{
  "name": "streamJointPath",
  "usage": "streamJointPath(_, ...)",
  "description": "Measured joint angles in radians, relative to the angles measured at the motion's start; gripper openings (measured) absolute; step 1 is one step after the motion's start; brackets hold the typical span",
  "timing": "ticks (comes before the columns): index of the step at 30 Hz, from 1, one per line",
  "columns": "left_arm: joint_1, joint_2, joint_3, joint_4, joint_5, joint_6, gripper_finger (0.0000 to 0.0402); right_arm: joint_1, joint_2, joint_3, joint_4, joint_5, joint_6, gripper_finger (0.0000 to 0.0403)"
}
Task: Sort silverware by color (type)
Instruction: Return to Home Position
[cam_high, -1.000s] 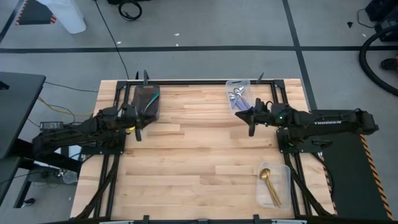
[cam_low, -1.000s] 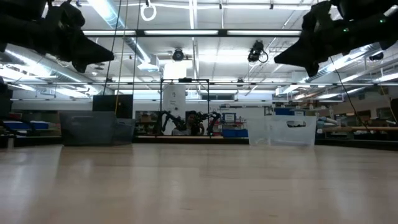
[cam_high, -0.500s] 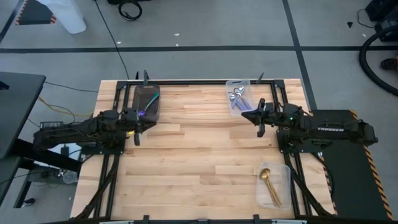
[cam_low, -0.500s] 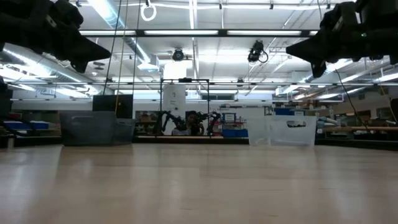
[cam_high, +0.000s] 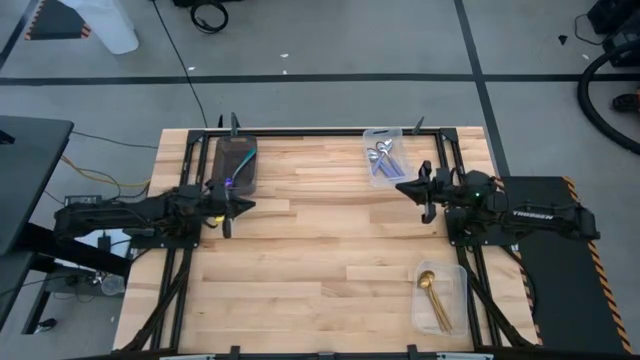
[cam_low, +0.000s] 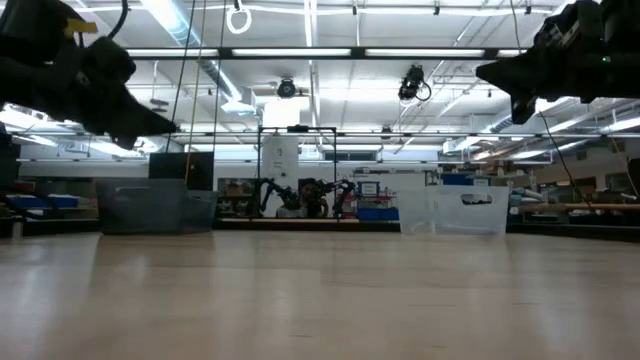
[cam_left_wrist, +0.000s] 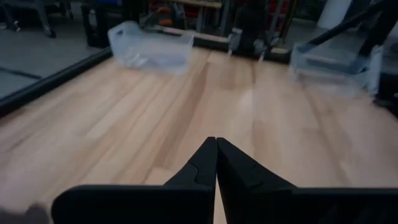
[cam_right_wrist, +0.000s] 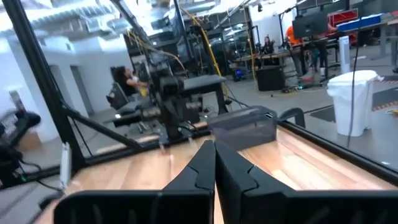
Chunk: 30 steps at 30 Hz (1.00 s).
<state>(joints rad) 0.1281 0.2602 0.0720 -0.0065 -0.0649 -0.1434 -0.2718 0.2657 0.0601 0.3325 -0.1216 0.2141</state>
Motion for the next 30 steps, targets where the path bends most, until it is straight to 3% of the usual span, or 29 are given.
streamJointPath(8,0.000,-0.008,-0.028,0.024,-0.114,0.068,0.0015,0.000,-0.112,0.000,-0.113,0.001,0.116,0.0010)
streamJointPath(14,-0.002,-0.007,-0.064,0.109,-0.119,0.078,0.0015,0.040,-0.226,0.000,-0.224,0.002,0.149,0.0010)
streamJointPath(20,-0.002,-0.008,-0.064,0.112,-0.120,0.078,0.0015,0.136,-0.261,-0.023,-0.240,0.002,0.014,0.0010)
streamJointPath(30,-0.002,-0.006,-0.064,0.142,-0.119,0.069,0.0015,0.194,-0.259,-0.054,-0.191,0.173,0.019,0.0010)
